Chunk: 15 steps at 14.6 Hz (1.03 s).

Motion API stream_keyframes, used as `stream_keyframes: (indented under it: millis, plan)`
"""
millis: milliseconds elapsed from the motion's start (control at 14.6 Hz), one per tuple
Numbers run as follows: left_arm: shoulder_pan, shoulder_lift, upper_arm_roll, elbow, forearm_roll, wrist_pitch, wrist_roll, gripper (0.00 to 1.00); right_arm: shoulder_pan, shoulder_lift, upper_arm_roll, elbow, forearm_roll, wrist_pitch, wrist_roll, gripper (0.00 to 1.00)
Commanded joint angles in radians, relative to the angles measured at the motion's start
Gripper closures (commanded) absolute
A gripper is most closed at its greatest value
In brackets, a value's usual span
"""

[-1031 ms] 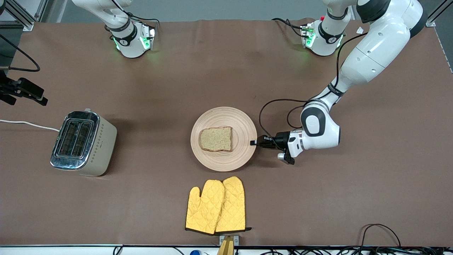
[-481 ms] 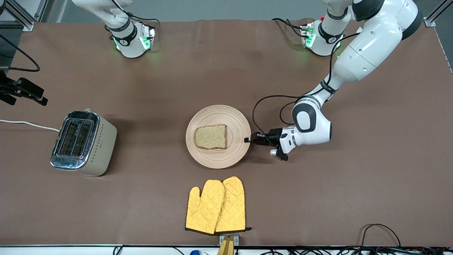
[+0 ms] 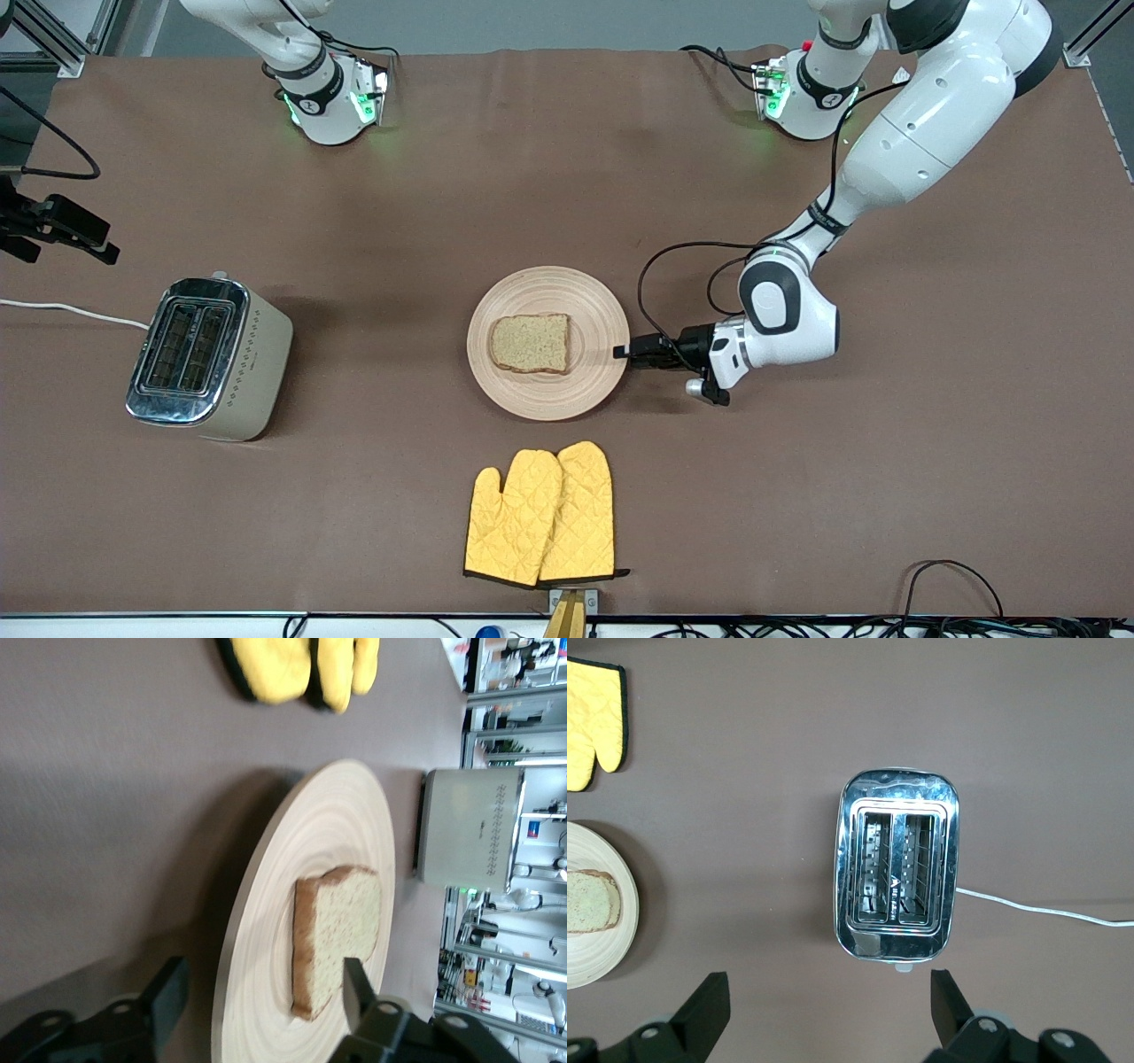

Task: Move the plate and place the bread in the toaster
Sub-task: 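Release the plate and draw the left gripper back, then move the right gripper over the bread slice while the left gripper retracts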

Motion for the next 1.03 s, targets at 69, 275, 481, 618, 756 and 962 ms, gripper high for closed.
stream_keyframes:
  millis: [69, 275, 481, 618, 756, 962]
  plan:
    - [0.092, -0.070, -0.003, 0.037, 0.006, -0.009, -0.079, 0.00, -0.004, -0.017, 0.000, 0.037, 0.003, 0.002, -0.147, 0.00]
    - [0.188, -0.090, -0.006, 0.080, 0.171, -0.016, -0.180, 0.00, -0.006, -0.003, -0.001, 0.065, 0.002, 0.005, -0.213, 0.00]
    - [0.239, -0.098, -0.003, 0.161, 0.381, -0.067, -0.372, 0.00, -0.007, 0.021, -0.001, 0.062, 0.002, 0.009, -0.213, 0.00]
    - [0.285, -0.096, -0.003, 0.238, 0.567, -0.145, -0.496, 0.00, -0.023, 0.023, -0.003, 0.053, 0.003, -0.001, -0.215, 0.00]
    - [0.322, -0.102, -0.003, 0.302, 0.766, -0.231, -0.626, 0.00, -0.014, 0.026, -0.001, 0.039, -0.001, -0.011, -0.218, 0.00]
    - [0.330, -0.156, -0.006, 0.364, 1.003, -0.370, -0.838, 0.00, 0.037, 0.047, 0.002, 0.038, 0.003, -0.011, -0.200, 0.00]
